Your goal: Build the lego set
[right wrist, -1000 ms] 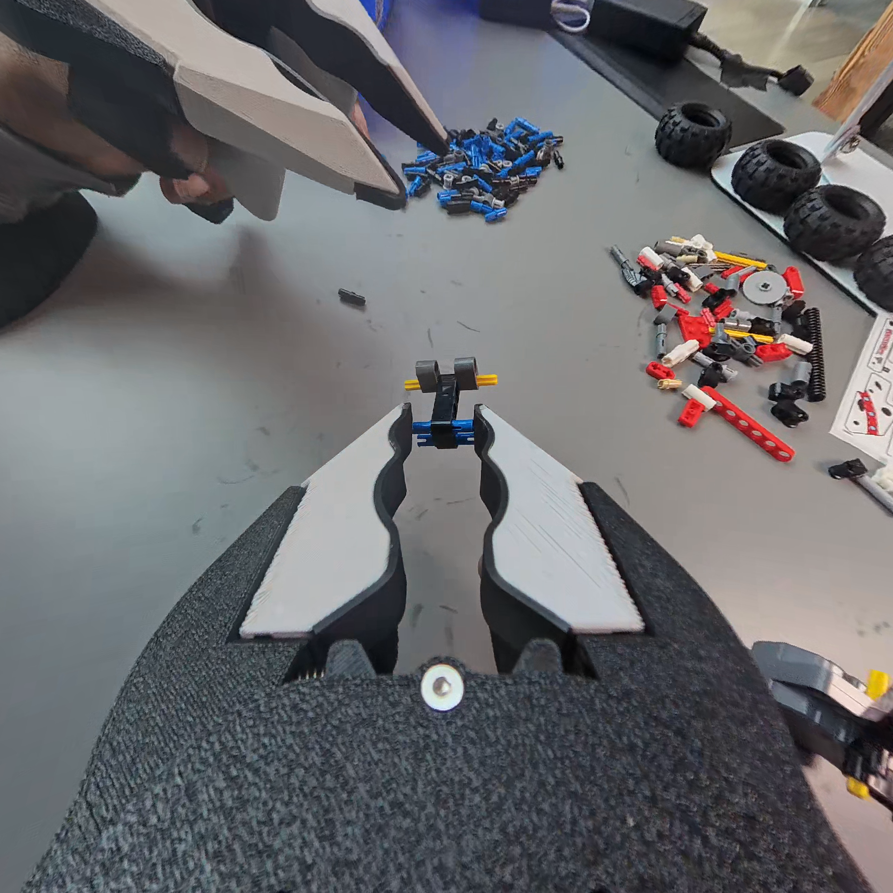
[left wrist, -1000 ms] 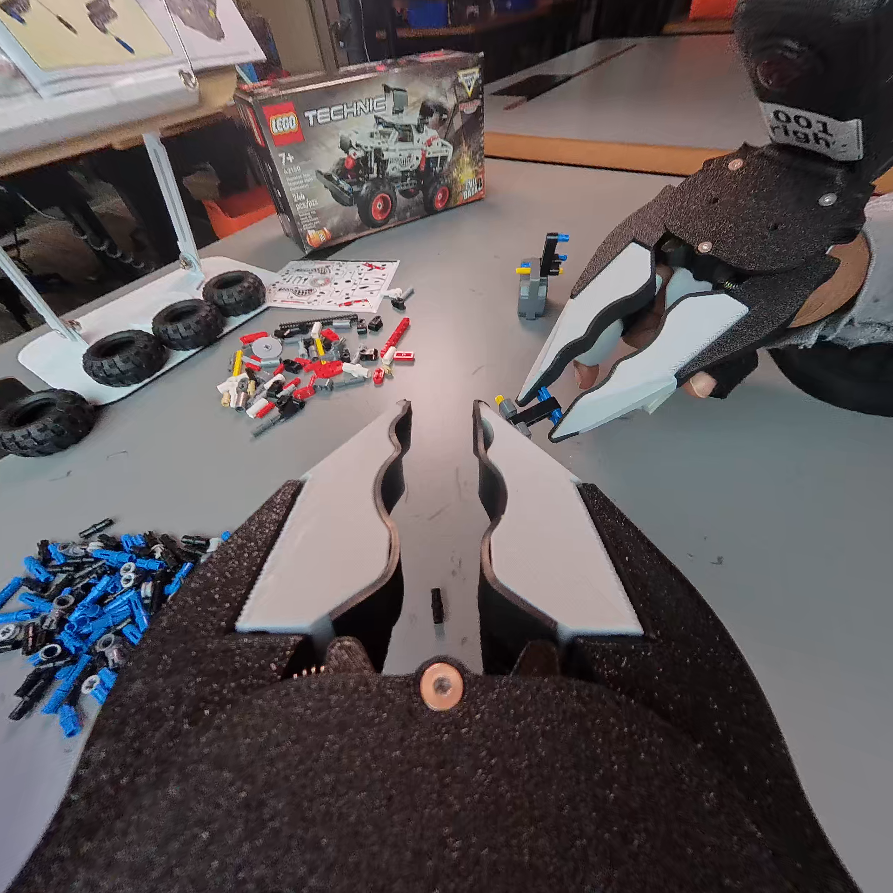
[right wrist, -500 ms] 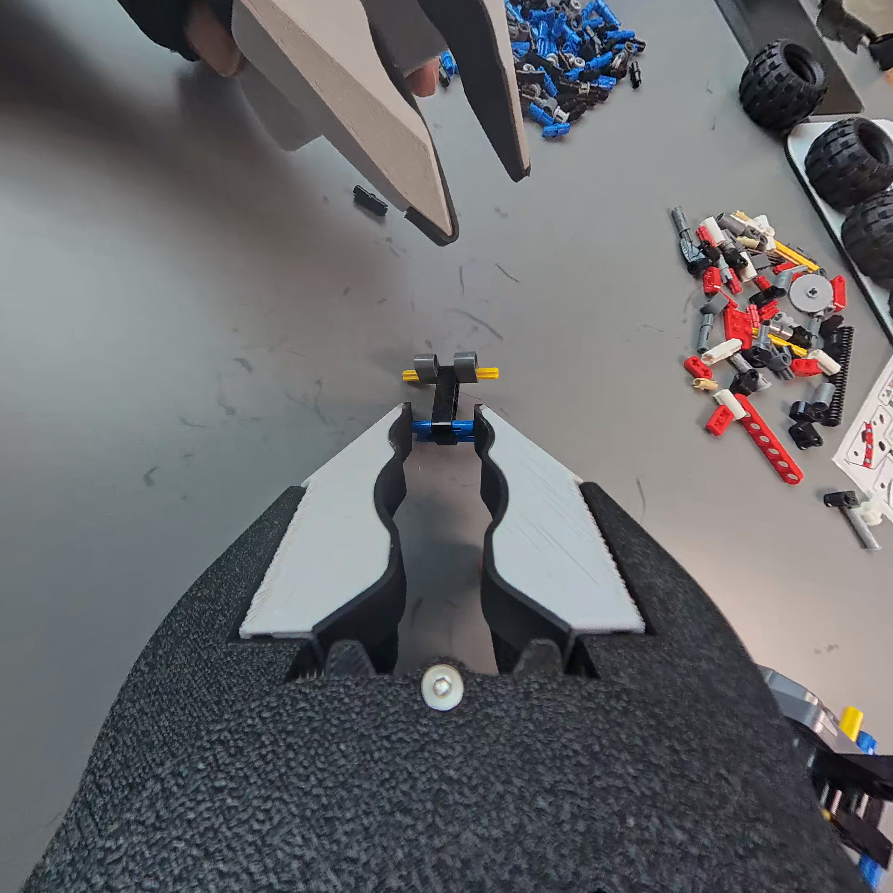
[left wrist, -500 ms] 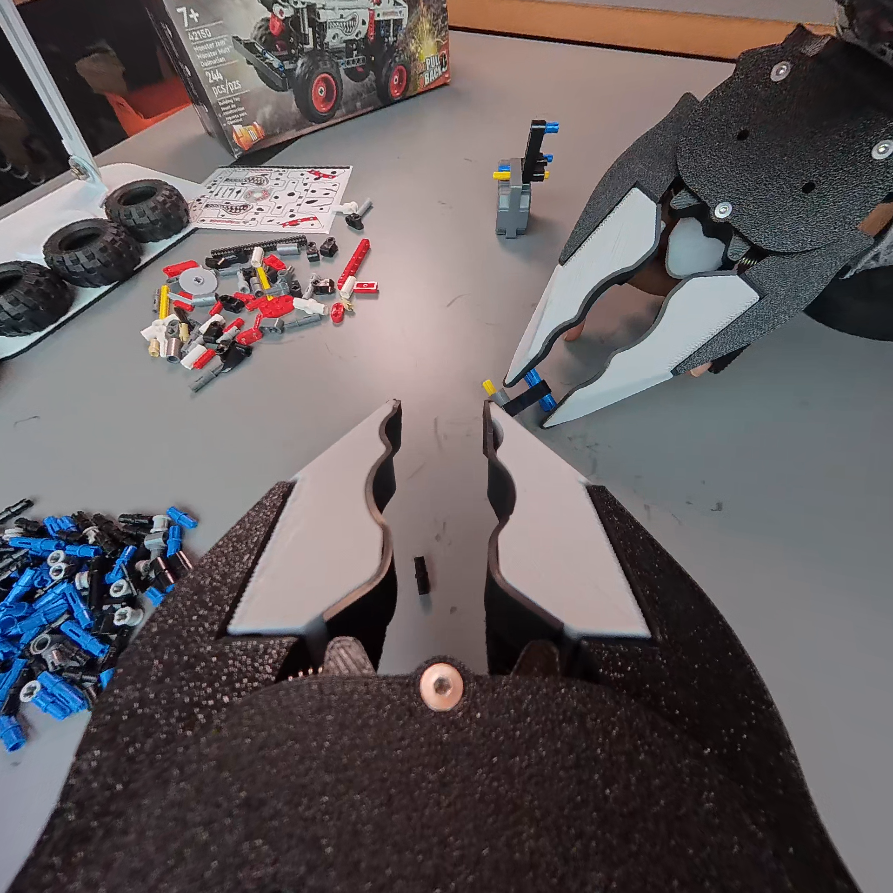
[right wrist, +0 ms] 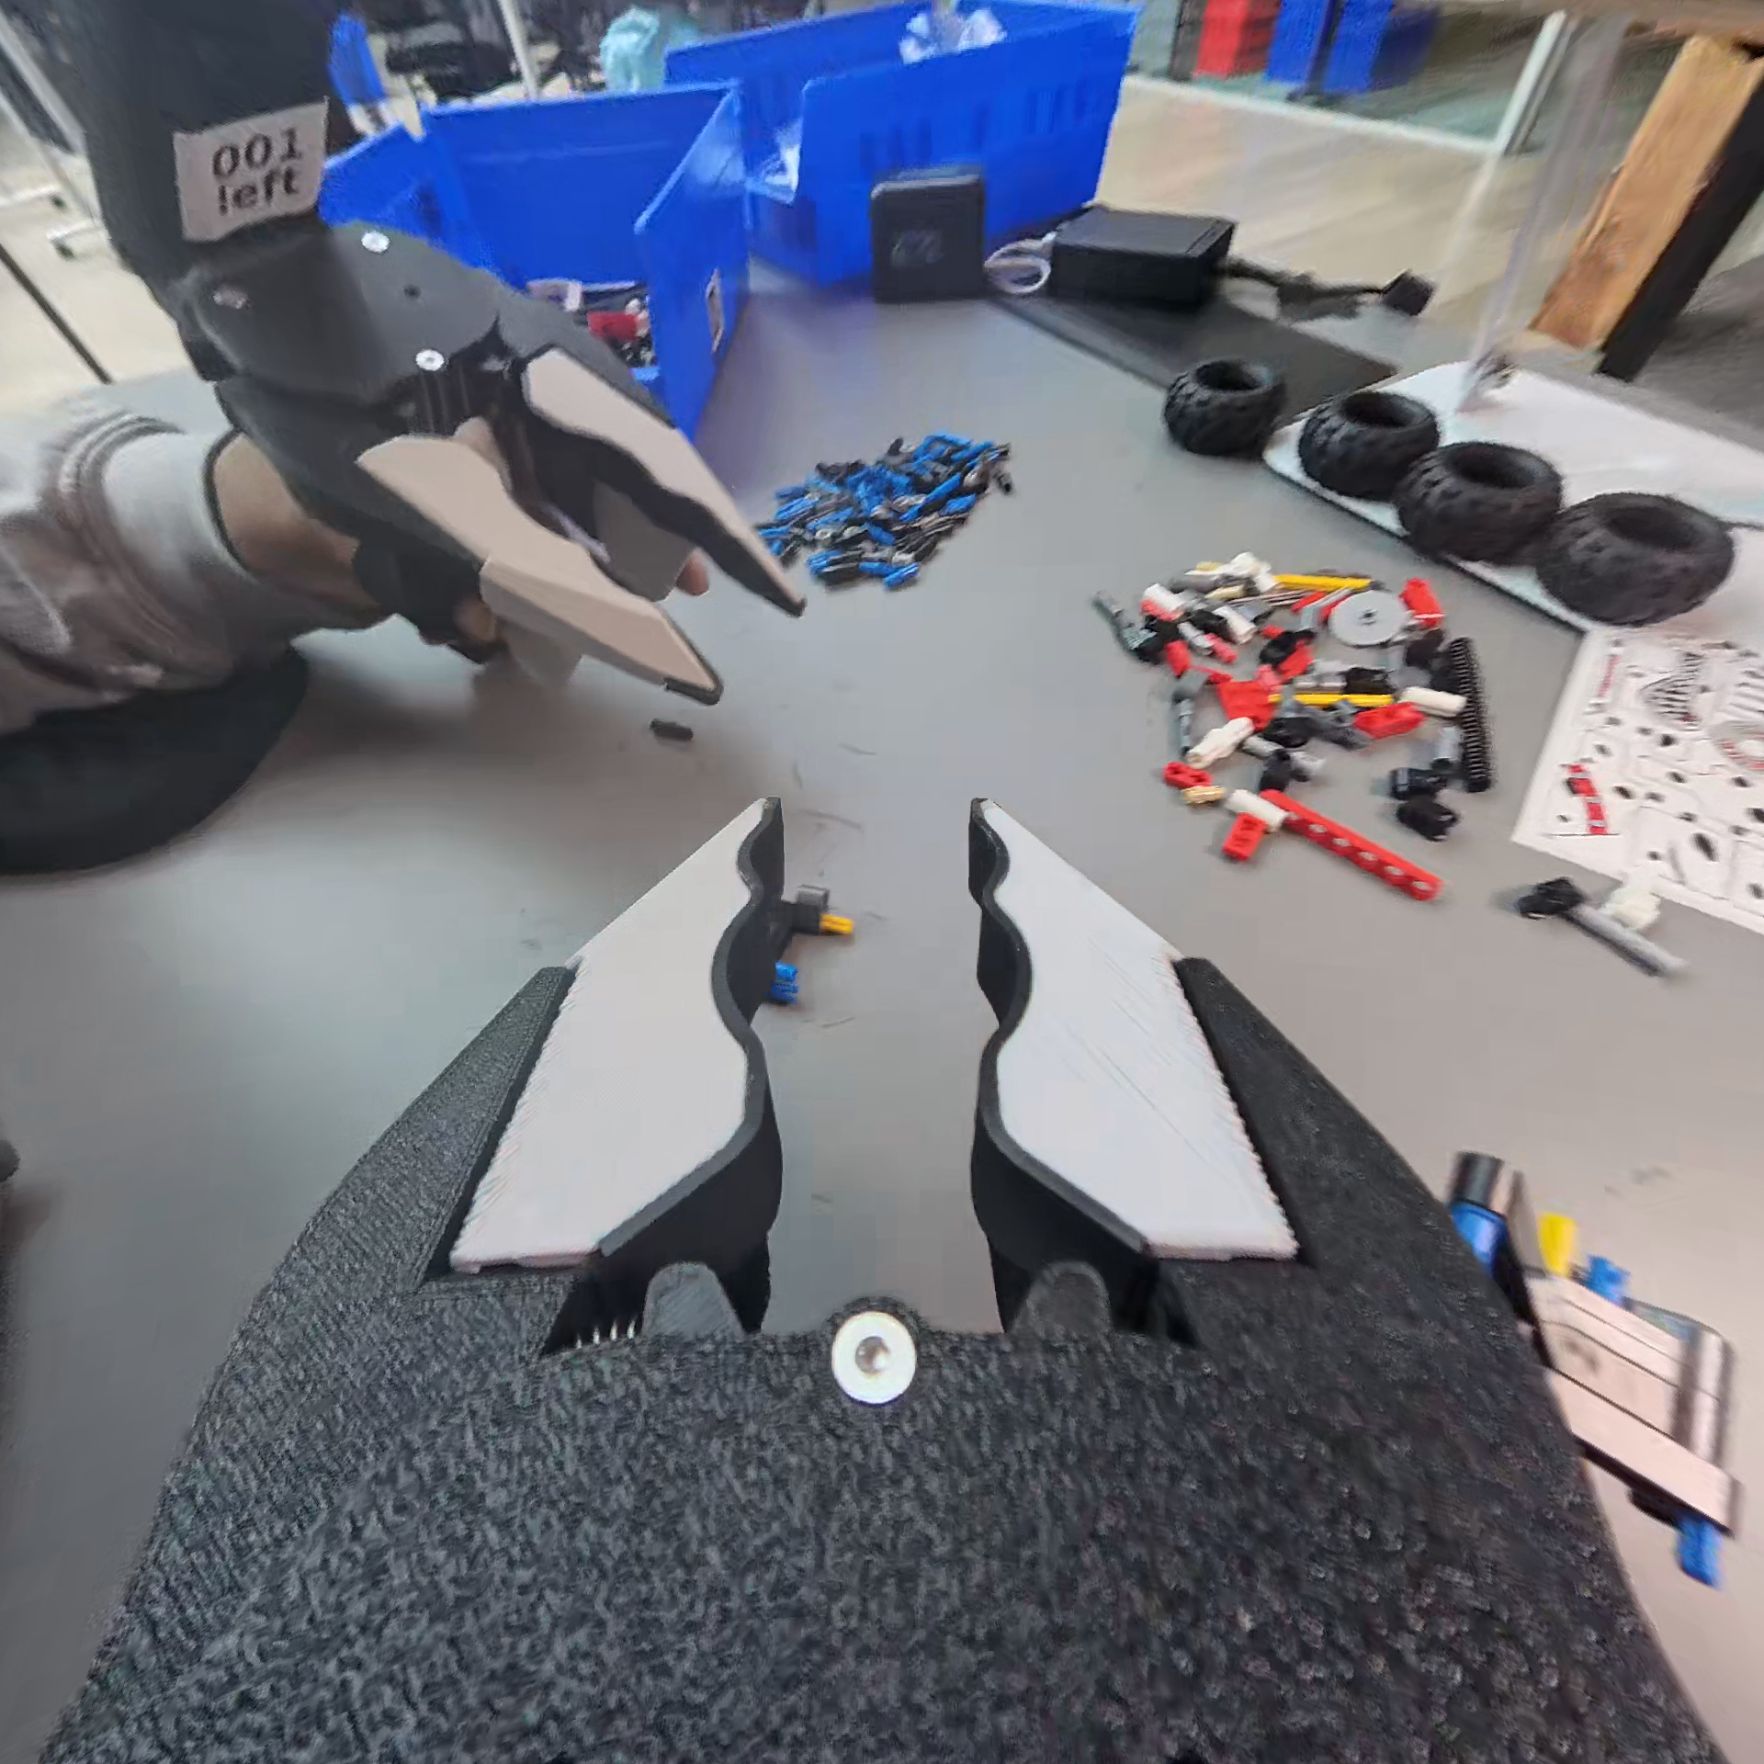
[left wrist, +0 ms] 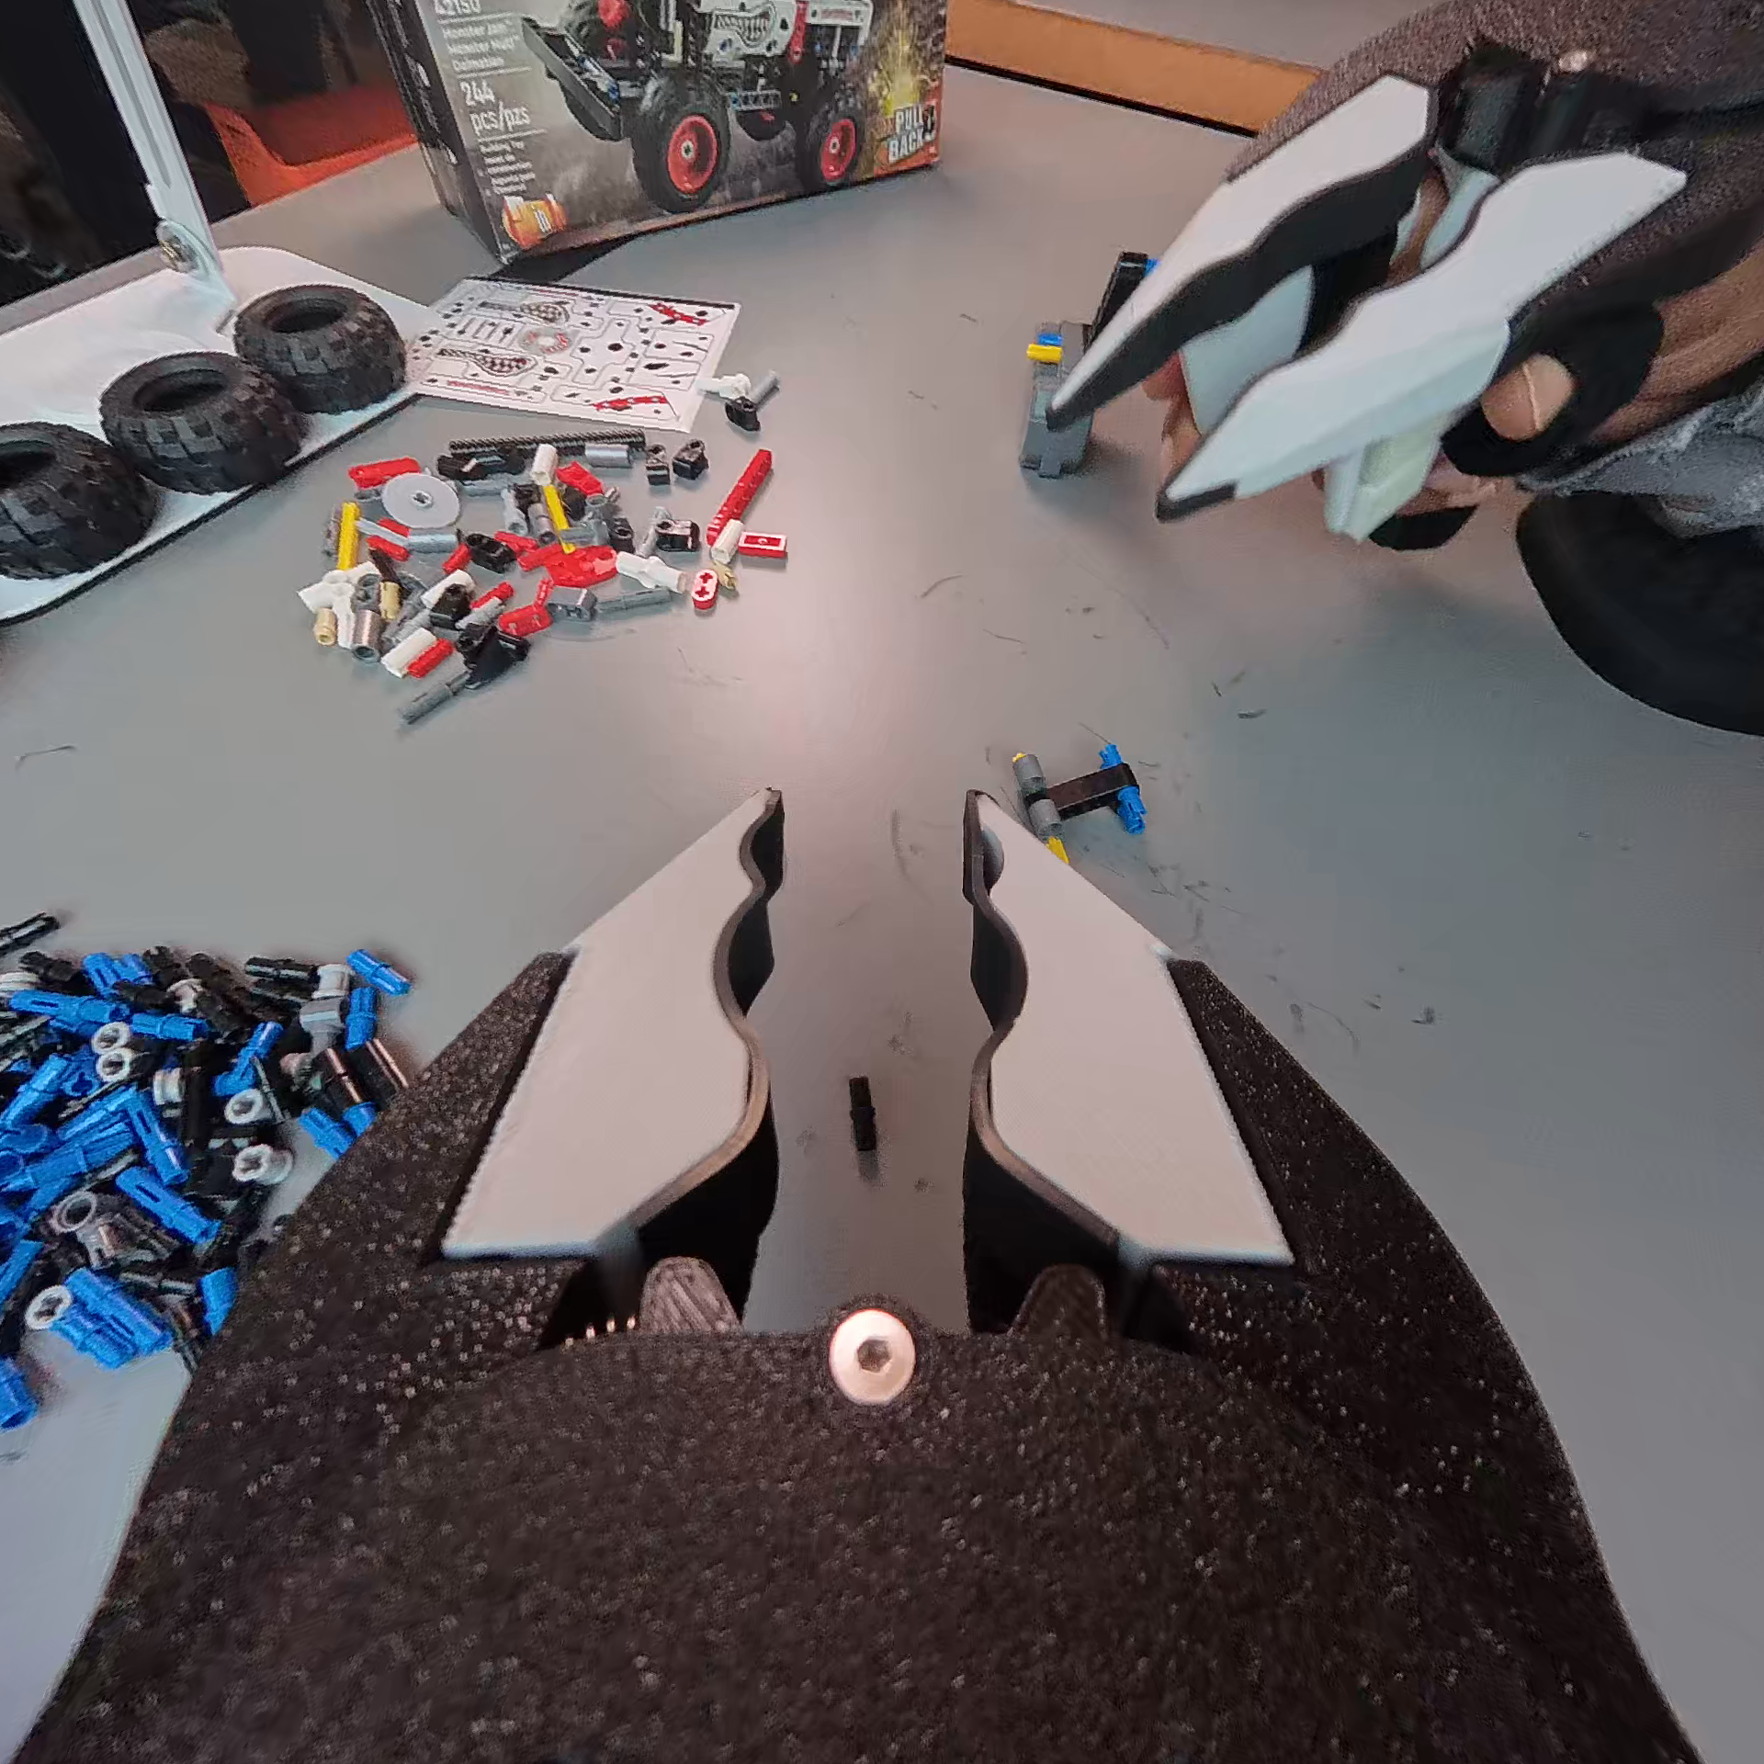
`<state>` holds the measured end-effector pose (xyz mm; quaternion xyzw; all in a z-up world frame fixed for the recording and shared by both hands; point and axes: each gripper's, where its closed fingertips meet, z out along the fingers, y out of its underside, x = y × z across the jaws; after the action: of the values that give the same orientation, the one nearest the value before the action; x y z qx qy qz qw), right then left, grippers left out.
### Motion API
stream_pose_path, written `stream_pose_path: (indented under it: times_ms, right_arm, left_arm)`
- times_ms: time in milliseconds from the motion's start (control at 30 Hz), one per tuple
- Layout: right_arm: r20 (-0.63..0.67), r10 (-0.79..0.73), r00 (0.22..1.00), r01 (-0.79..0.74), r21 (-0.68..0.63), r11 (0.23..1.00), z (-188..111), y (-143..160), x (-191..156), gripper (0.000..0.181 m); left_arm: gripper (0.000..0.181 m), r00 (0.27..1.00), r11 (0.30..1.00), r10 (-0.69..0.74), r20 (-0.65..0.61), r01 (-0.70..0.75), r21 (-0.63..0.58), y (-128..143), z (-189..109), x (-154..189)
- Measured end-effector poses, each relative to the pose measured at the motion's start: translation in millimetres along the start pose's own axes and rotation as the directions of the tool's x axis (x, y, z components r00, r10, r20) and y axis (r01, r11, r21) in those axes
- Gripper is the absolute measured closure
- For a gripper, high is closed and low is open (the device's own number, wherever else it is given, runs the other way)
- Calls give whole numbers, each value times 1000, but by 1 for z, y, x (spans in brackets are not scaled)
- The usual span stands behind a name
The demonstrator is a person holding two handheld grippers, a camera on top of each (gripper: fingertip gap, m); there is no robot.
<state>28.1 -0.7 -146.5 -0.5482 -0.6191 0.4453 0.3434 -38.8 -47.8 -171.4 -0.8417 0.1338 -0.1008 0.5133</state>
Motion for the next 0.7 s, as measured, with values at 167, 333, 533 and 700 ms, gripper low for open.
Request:
stream_pose_path:
  times_ms: [167, 333, 533, 700]
  right_arm:
    - [-111, 11, 994, -1, 87, 996, -15, -14, 27, 150]
    - [-114, 11, 993, -2, 84, 996, -15, -14, 25, 155]
    - [20, -54, 998, 56, -113, 992, -3, 19, -3, 161]
    - [79, -137, 987, 155, -295, 943, 13, 55, -31, 146]
  left_arm:
    - [146, 991, 991, 2, -135, -20, -134, 21, 11, 33]
    - [151, 990, 974, 16, -143, -47, -220, 32, 26, 51]
    - [163, 995, 966, -1, -102, -25, -258, 32, 42, 47]
    - [174, 997, 963, -43, -63, 24, -270, 32, 46, 44]
